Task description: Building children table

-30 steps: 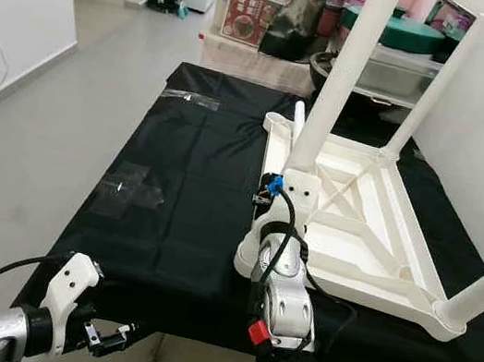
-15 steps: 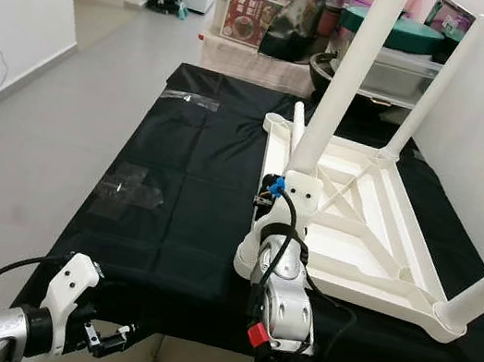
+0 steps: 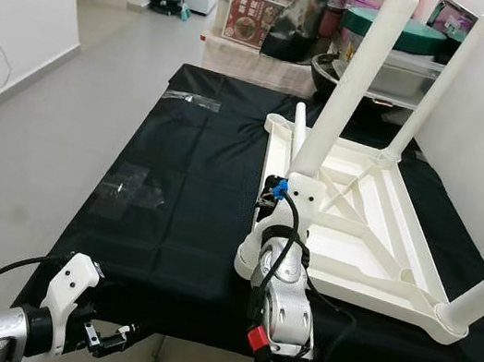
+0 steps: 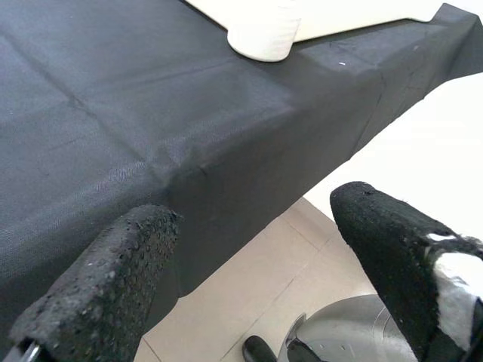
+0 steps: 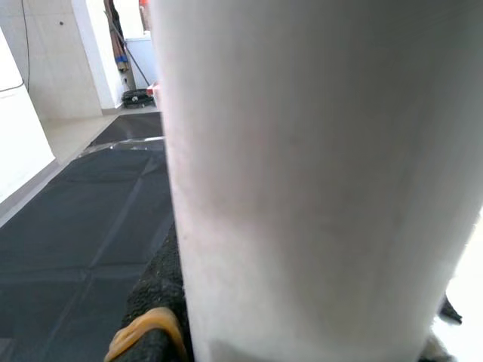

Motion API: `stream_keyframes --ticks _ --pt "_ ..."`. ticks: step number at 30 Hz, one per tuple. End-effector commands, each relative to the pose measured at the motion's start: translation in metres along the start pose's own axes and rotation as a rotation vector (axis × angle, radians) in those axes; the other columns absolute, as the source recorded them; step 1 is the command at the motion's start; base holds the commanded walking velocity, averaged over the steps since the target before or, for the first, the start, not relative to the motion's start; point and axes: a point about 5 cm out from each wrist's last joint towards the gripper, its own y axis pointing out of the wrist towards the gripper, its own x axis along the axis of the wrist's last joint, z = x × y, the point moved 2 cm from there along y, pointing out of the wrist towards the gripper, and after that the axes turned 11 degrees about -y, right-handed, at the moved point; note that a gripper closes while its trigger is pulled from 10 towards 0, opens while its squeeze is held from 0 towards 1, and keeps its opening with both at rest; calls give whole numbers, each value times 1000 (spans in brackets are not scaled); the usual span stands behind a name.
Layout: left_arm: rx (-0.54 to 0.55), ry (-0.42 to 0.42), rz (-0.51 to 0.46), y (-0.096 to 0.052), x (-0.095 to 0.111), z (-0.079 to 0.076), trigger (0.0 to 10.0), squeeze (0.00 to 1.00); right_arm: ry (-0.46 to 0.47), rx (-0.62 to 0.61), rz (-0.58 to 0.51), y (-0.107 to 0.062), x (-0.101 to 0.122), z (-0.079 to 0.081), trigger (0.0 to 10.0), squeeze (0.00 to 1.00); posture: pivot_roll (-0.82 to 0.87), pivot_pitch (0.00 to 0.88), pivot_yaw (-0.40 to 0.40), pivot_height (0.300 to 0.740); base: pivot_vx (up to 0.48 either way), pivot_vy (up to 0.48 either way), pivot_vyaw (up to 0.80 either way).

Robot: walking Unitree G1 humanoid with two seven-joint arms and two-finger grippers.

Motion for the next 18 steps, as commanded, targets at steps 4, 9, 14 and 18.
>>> stream_keyframes --ticks 4,9,14,18 --pt "-7 10 21 2 -4 1 10000 0 -22 -47 -36 -2 2 -9 10000 0 68 0 -89 740 0 0 0" --pt "-6 11 19 2 -3 0 10000 0 -35 -40 -44 -4 1 -9 10000 0 69 0 -92 740 0 0 0" --pt "-4 11 18 2 -3 0 10000 0 -39 -37 -46 -4 1 -8 10000 0 69 0 -92 740 0 0 0" --pt "-4 12 19 2 -3 0 10000 0 -43 -36 -47 -5 0 -8 10000 0 68 0 -91 740 0 0 0"
